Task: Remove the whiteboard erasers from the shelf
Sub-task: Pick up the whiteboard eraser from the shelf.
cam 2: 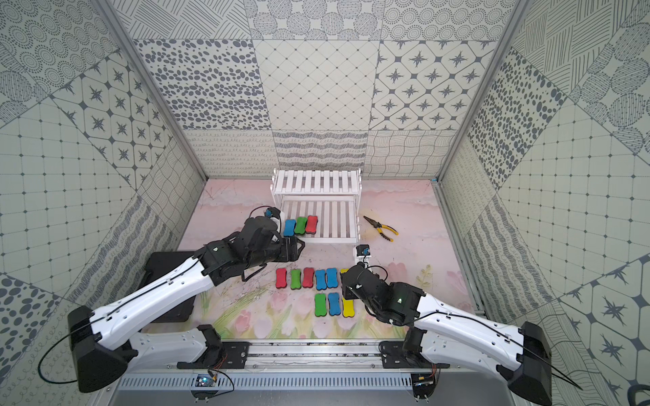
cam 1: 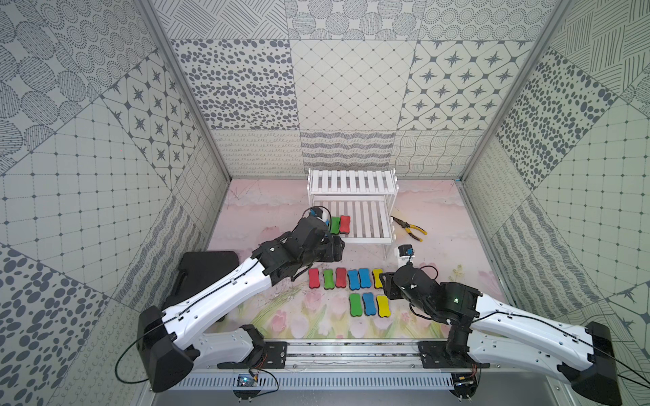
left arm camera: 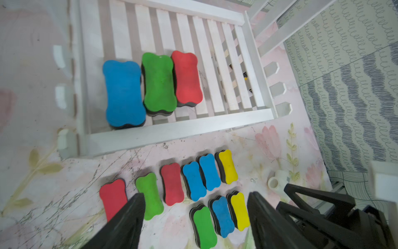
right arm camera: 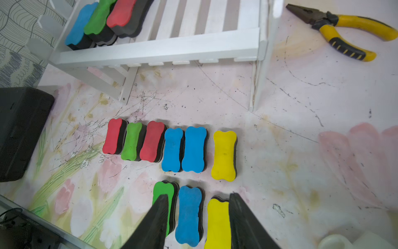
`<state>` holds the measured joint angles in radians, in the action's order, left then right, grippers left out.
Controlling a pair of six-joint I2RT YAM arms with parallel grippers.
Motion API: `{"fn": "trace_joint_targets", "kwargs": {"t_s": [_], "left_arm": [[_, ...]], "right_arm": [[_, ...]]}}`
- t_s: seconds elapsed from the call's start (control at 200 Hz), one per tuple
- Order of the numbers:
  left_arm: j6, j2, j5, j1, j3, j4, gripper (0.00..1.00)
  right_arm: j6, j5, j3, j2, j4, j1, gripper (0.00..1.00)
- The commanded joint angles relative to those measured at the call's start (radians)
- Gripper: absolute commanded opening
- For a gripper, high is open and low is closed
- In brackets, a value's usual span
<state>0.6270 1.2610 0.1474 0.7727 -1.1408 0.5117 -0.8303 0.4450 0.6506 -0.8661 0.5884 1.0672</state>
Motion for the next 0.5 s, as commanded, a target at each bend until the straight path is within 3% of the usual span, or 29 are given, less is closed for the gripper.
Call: {"fn": "trace_joint_targets", "kwargs": {"t_s": [0.0, 0.225, 0.495], "left_arm": [[-0.151, 0.172, 0.023, 0.026, -0.114, -0.137, 0.75], [-0.228, 0.334, 0.081, 0.023, -0.213, -0.194, 0.7], [-0.183, 0.405, 0.151, -0.03, -0.257, -0.163, 0.67]], "right_arm": [[-0.017, 0.022, -0.032, 0.055, -0.01, -0.017, 0.49], [-0.046, 0.009, -0.074, 0.114, -0.003, -0.03, 0.5], [-0.053, 0.012, -0.09, 0.141, 0.014, -0.035, 0.5]]}}
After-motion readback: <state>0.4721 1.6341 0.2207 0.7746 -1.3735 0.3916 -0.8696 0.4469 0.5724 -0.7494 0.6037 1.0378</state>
